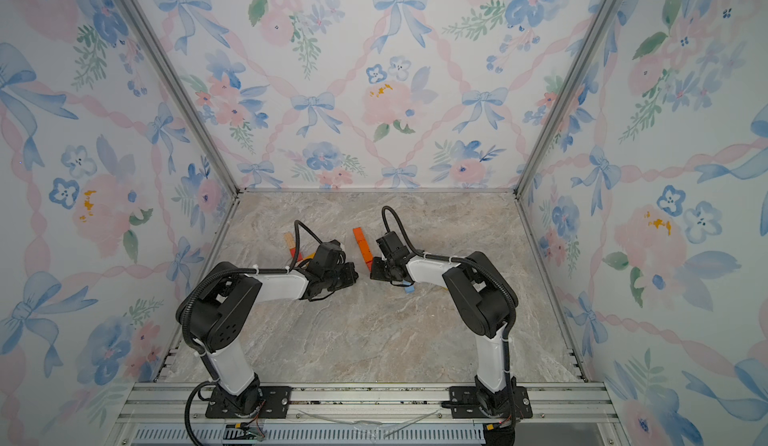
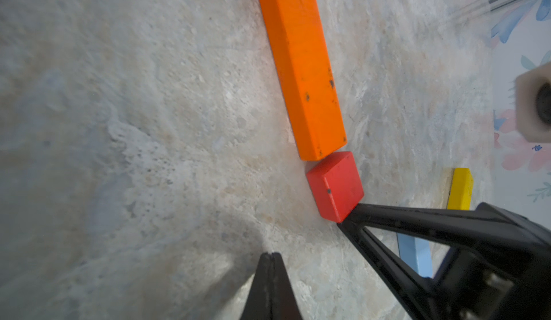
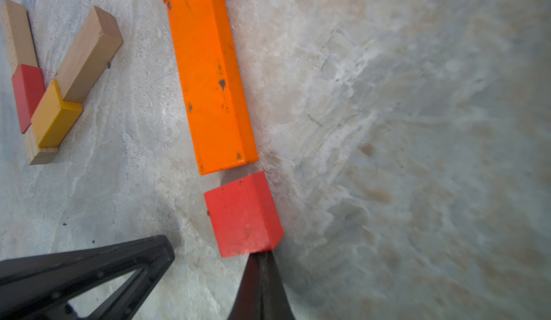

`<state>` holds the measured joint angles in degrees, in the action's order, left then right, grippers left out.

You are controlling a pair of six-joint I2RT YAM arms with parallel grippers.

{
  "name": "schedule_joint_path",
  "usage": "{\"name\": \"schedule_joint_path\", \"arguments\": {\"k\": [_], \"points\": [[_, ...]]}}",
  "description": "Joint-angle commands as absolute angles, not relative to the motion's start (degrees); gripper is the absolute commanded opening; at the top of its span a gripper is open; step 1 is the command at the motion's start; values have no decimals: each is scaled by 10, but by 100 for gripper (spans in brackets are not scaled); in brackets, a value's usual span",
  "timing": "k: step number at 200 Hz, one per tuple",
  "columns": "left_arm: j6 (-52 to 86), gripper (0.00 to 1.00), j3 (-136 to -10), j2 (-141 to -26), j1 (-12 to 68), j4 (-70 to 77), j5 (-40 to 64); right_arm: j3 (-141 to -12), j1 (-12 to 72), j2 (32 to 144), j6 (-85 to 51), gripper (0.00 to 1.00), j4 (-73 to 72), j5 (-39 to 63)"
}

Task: Assemble the letter v with building blocks
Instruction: Assemble the building block at the center of the board.

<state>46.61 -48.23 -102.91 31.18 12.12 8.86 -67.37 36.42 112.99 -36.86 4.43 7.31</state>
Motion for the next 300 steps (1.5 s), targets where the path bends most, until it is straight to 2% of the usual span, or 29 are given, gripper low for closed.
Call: {"name": "schedule_joint_path", "arguments": {"k": [1, 300], "points": [[468, 0, -494, -1040, 313, 120, 93, -665, 362, 1149, -362, 0, 102, 60], [468, 0, -503, -1049, 299, 120, 102, -709, 365, 1185, -362, 0, 123, 66]]}}
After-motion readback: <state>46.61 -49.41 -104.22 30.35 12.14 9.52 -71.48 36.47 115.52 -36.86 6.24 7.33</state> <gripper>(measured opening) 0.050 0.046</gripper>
